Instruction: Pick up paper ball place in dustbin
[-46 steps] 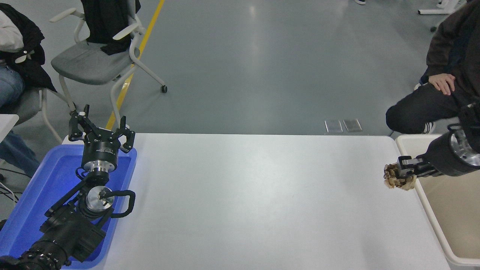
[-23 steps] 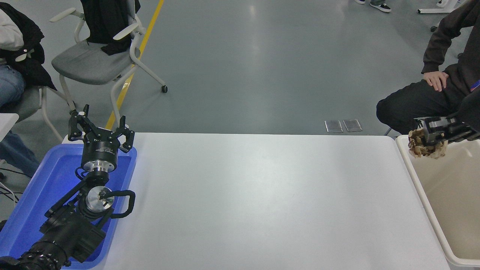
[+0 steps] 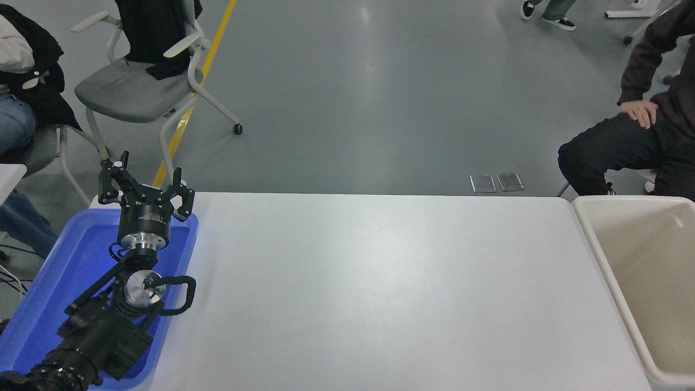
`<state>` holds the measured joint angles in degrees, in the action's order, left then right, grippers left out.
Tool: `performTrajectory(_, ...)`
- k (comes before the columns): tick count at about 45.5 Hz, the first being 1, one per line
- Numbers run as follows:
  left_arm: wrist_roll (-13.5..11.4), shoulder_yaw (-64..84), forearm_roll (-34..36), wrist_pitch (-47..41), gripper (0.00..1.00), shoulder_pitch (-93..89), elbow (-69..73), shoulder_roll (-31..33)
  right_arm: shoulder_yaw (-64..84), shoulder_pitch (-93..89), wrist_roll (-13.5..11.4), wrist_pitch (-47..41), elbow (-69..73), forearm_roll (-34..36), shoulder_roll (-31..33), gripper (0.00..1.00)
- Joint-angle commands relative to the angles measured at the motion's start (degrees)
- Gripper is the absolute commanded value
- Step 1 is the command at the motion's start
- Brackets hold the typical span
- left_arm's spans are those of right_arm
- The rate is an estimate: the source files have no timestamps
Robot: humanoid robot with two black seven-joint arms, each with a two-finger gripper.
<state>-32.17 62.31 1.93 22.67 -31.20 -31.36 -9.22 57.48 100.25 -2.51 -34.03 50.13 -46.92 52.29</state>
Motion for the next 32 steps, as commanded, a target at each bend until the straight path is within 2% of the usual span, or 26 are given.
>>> performTrajectory(1,0.00,0.00,0.00,0.01,0.99,0.00,-0.01,-0.01,-14.58,-22.71,0.05,7.55,-10.22,-1.51,1.32,0.00)
performTrajectory(12,-0.09,0.00,0.00,0.01,0.99,-0.09,-0.01,-0.01,-24.06,-41.96,0.05,22.86,-20.24,-0.10,-6.14,0.00)
performTrajectory(21,-0.09,0.00,0.00,0.01,0.99,-0.09,-0.01,-0.01,-35.41,-54.89,-0.13,27.61,-30.79,6.31,-13.52,0.00)
performTrajectory(32,-0.09,0.00,0.00,0.01,0.99,-0.09,0.07,-0.01,-35.85,-59.03,-0.04,30.78,-33.43,9.92,-18.89,0.00)
